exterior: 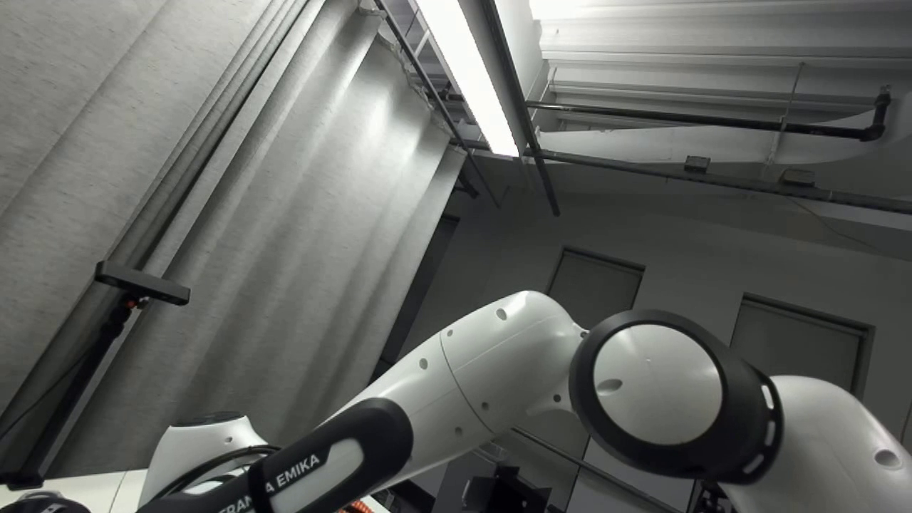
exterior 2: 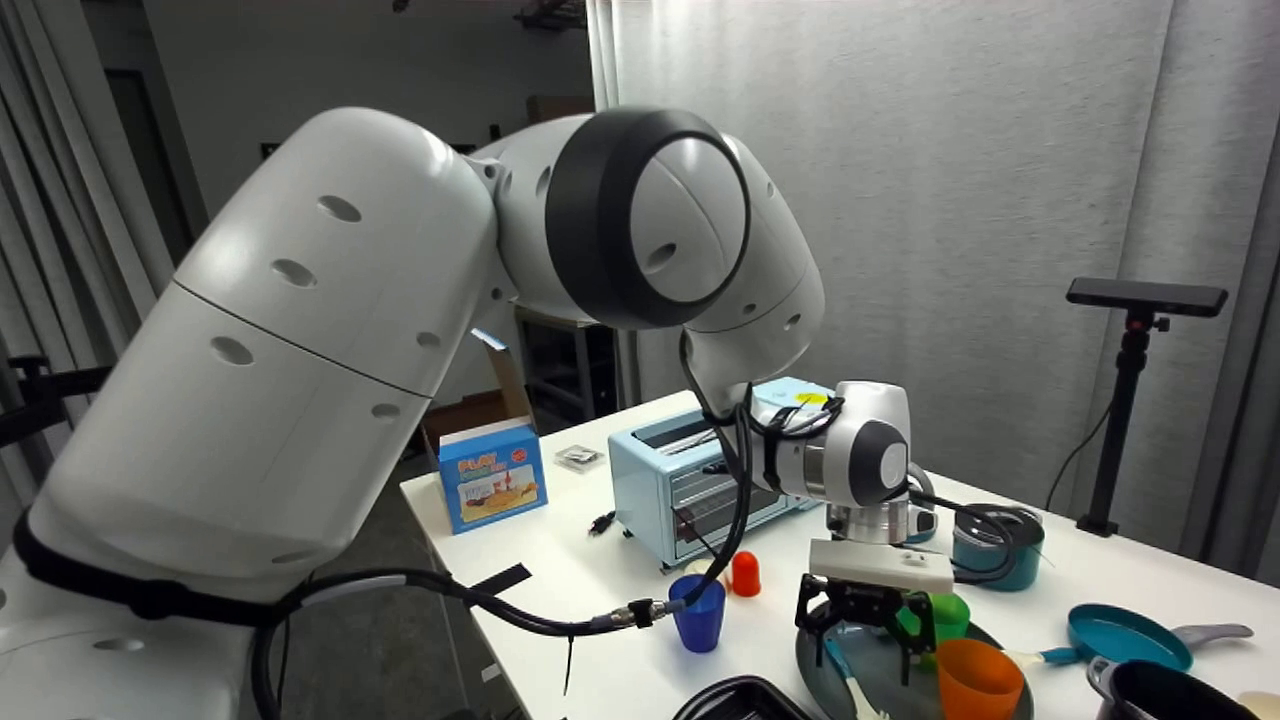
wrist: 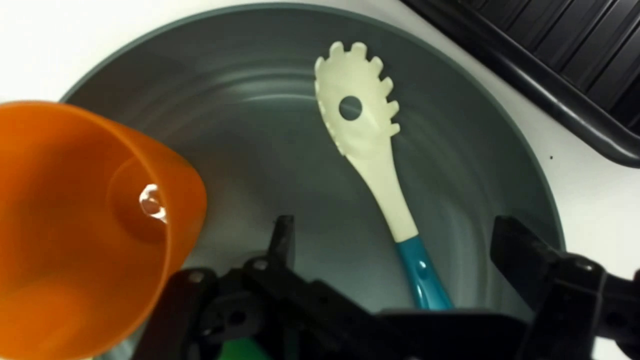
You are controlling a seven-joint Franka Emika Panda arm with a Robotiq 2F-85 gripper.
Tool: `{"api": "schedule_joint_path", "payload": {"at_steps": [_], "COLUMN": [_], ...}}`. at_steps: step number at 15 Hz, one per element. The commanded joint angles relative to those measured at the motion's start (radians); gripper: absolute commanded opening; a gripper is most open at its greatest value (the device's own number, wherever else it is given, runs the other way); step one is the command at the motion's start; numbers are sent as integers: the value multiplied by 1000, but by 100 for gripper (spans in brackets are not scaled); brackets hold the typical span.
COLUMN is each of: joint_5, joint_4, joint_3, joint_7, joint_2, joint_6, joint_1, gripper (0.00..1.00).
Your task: Take the brush on the plate and put it in the orange cup
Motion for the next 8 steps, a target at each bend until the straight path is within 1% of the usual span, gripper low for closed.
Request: {"api": "schedule_joint_path", "payload": {"at_steps": [1,5,6,7,8], "joint_5": [19,22,21,20,20], "joint_4": [64,86,91,95,99], "joint_3": [16,18,18,17,18], "joint_7": [-34,-35,-34,-33,-33], "joint_2": [46,70,75,79,83], "joint_6": [-42,-47,-49,-50,-52], "joint_1": [-16,-16,-15,-14,-14], "gripper": [100,100,95,74,71]}}
